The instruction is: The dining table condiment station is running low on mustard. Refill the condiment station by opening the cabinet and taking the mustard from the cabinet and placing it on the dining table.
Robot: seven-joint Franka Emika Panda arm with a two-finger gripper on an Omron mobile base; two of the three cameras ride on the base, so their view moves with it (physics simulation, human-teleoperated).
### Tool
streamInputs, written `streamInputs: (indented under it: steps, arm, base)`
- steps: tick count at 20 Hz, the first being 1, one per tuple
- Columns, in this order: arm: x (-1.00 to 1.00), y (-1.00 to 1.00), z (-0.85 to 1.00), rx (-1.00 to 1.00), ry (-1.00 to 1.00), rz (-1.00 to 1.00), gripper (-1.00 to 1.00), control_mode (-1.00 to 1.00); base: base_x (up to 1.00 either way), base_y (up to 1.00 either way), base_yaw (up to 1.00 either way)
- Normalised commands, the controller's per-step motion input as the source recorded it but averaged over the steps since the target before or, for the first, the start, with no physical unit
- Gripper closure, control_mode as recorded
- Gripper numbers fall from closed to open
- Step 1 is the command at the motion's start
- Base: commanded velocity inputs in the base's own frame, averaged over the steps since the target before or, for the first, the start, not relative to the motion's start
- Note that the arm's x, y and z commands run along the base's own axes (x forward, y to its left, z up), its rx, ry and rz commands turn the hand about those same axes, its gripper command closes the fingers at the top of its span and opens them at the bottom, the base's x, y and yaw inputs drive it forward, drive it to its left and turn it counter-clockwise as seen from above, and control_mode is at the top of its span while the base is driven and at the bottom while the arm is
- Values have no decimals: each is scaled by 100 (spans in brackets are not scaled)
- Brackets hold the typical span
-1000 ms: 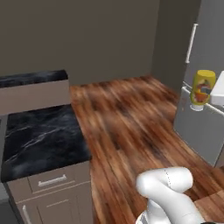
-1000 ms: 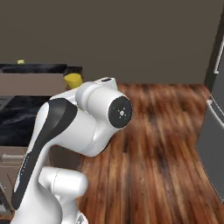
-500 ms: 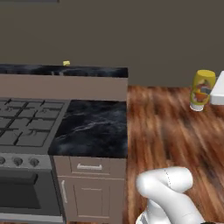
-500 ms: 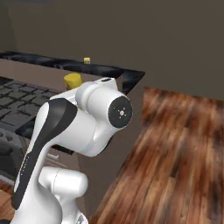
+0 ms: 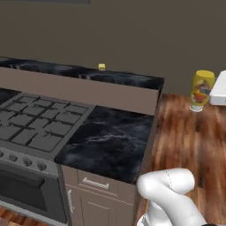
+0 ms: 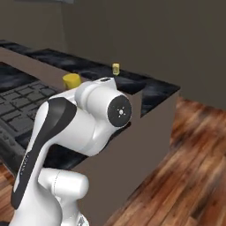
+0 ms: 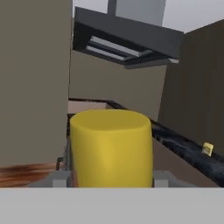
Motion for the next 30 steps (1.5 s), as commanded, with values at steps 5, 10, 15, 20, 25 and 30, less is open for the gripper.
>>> streamInputs:
  steps: [5,10,15,20,25,30]
  arm:
    - [0,0,0,0,0,0,100,100]
    - [0,0,0,0,0,0,100,100]
    - [0,0,0,0,0,0,100,100]
    - [0,0,0,0,0,0,100,100]
    - [0,0,0,0,0,0,100,100]
    - [0,0,0,0,0,0,100,100]
  base:
    - [73,-94,35]
    - [77,-100,33]
    - [59,-100,38]
    - [-23,-100,50]
    - [-64,-100,55]
    - [13,-100,35]
